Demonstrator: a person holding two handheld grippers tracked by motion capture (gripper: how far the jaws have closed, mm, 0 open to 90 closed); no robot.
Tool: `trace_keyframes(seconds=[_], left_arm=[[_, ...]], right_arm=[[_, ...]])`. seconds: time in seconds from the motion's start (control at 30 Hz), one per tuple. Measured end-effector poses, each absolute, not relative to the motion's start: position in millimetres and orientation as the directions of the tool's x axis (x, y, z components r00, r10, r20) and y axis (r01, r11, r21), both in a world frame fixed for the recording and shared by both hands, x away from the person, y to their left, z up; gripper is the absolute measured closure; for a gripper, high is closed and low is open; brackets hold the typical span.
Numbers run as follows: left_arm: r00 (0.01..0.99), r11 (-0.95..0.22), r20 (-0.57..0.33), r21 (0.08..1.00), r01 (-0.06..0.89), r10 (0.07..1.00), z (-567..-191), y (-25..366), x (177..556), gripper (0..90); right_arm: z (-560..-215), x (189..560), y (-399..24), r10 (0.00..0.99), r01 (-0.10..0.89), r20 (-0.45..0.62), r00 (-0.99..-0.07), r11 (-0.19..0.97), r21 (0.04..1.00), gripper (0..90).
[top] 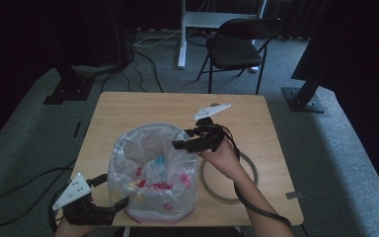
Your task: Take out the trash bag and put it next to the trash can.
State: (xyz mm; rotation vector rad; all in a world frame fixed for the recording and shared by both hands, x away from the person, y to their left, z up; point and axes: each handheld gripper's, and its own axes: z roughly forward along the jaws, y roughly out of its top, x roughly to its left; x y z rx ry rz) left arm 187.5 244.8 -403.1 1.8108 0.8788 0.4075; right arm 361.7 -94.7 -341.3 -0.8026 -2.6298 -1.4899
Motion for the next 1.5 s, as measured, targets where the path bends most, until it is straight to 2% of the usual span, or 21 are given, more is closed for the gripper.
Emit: trace_keyframes(seconds=[0.43, 0.47, 0.57, 0.6, 0.63, 0.7, 0.87, 1.1, 1.4, 1.5], left_arm=[[0.683, -0.219, -0.117, 0.897, 0.385, 0.721, -406, 241, 191, 7.8], [0.687, -0.221, -0.113, 0.898, 0.379, 0.718, -405, 241, 190, 13.5], [0.696, -0.237, -0.101, 0.898, 0.372, 0.711, -401, 241, 187, 20.0], [0.696, -0.237, -0.101, 0.898, 0.372, 0.711, -401, 241, 187, 25.7], [0.704, -0.241, -0.094, 0.901, 0.361, 0.704, -401, 241, 185, 25.7], [0.697, -0.238, -0.097, 0.899, 0.367, 0.711, -399, 243, 183, 37.2], [0.658, -0.192, -0.124, 0.902, 0.387, 0.742, -396, 249, 185, 57.8], [0.631, -0.164, -0.09, 0.928, 0.334, 0.771, -387, 250, 185, 82.1], [0.619, -0.168, -0.028, 0.952, 0.257, 0.785, -362, 254, 183, 87.9], [0.622, -0.171, -0.012, 0.957, 0.234, 0.783, -355, 254, 182, 87.9]], right_arm=[[-340, 362, -96, 0.454, 0.453, 0.248, -0.856, 0.427, 0.782, 60.9], [-340, 362, -96, 0.459, 0.454, 0.245, -0.854, 0.427, 0.782, 62.3], [-339, 361, -95, 0.467, 0.448, 0.228, -0.854, 0.439, 0.779, 63.7], [-339, 361, -95, 0.467, 0.448, 0.228, -0.854, 0.439, 0.779, 63.7], [-338, 360, -94, 0.471, 0.444, 0.218, -0.855, 0.445, 0.778, 64.2], [-338, 360, -94, 0.474, 0.445, 0.216, -0.854, 0.447, 0.776, 64.3], [-337, 360, -94, 0.479, 0.443, 0.21, -0.852, 0.447, 0.777, 65.4], [-336, 361, -95, 0.477, 0.449, 0.221, -0.851, 0.443, 0.776, 67.4], [-329, 362, -98, 0.474, 0.435, 0.212, -0.854, 0.43, 0.791, 71.0], [-322, 362, -102, 0.481, 0.426, 0.21, -0.851, 0.399, 0.812, 76.5]])
